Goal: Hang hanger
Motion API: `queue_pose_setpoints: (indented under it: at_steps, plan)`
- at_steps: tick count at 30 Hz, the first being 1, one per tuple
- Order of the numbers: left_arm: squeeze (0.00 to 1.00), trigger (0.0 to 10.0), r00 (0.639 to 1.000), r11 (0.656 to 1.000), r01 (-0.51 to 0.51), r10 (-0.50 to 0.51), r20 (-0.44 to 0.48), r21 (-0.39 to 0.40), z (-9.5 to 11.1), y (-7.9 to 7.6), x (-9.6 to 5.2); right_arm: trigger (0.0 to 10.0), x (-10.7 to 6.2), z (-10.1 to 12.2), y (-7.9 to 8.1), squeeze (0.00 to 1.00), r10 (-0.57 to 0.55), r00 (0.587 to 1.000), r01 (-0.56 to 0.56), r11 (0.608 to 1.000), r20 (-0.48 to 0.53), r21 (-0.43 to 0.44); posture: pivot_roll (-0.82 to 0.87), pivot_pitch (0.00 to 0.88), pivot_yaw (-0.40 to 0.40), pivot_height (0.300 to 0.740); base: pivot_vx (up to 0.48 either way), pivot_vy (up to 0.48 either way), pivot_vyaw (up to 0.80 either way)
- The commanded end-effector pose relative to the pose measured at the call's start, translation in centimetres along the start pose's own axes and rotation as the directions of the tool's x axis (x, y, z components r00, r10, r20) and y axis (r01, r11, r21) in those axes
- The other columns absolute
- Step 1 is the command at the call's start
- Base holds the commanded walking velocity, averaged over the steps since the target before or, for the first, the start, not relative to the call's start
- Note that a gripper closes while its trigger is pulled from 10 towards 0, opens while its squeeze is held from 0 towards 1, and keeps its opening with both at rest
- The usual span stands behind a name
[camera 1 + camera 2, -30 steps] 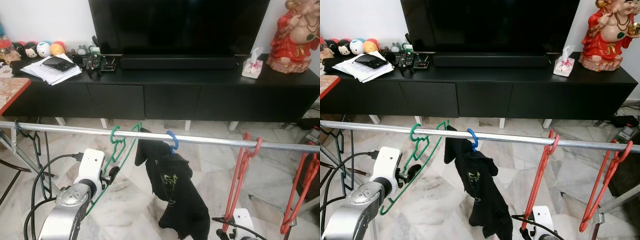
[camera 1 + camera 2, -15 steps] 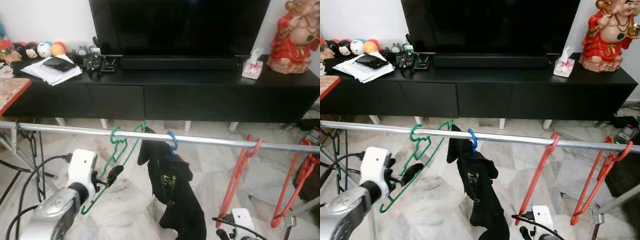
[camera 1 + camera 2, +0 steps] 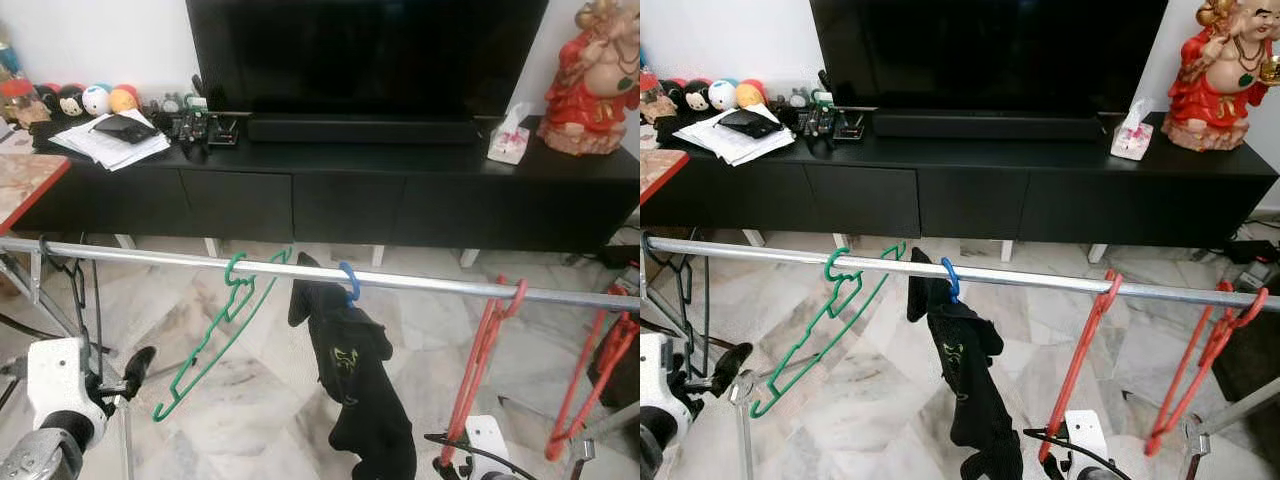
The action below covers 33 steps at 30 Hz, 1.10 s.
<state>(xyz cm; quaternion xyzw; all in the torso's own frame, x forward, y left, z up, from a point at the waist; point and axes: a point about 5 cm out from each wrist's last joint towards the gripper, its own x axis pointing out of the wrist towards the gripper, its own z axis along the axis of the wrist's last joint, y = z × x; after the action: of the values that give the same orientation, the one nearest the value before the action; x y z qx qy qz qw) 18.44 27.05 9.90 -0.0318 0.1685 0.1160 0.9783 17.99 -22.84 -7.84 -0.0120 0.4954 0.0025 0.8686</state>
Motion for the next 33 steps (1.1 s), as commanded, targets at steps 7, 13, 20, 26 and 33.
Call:
queue_pose_setpoints:
  at_steps: [7, 13, 20, 26, 33]
  plan:
    - [0.00, 10.0, 0.974, 0.983, -0.117, 0.142, -0.178, 0.144, -5.3, 1.4, 0.6, 10.0, 0.0, -0.3, 0.0, 0.00, -0.001, 1.000, 0.000, 1.000, -0.018, -0.012, -0.03, 0.000, -0.004, 0.740, 0.000, 0.000, 0.00]
    - [0.00, 10.0, 0.909, 0.945, -0.048, 0.176, -0.377, 0.325, -11.1, 1.4, 0.0, 10.0, 0.0, -0.4, 0.0, 0.00, -0.003, 1.000, 0.003, 1.000, -0.019, -0.015, -0.03, 0.000, -0.003, 0.740, 0.000, 0.000, 0.00]
    - [0.00, 10.0, 0.845, 0.963, -0.031, 0.169, -0.508, 0.269, -16.1, 0.7, -0.2, 10.0, 0.0, -0.4, 0.0, 0.00, -0.010, 1.000, 0.010, 1.000, -0.017, -0.008, -0.04, 0.000, 0.009, 0.740, 0.000, 0.000, 0.00]
    - [0.00, 10.0, 0.821, 0.965, 0.030, 0.124, -0.557, 0.259, -18.2, 0.0, -0.3, 10.0, 0.0, -0.5, 0.0, 0.00, -0.024, 1.000, 0.024, 1.000, -0.016, -0.006, -0.04, 0.000, 0.012, 0.740, 0.000, 0.000, 0.00]
    - [0.00, 10.0, 0.774, 0.979, 0.042, 0.095, -0.626, 0.201, -20.6, -1.2, -0.9, 10.0, 0.0, -0.4, 0.3, 0.00, -0.017, 1.000, 0.017, 1.000, 0.020, 0.006, -0.06, 0.000, 0.030, 0.740, 0.000, 0.000, 0.00]
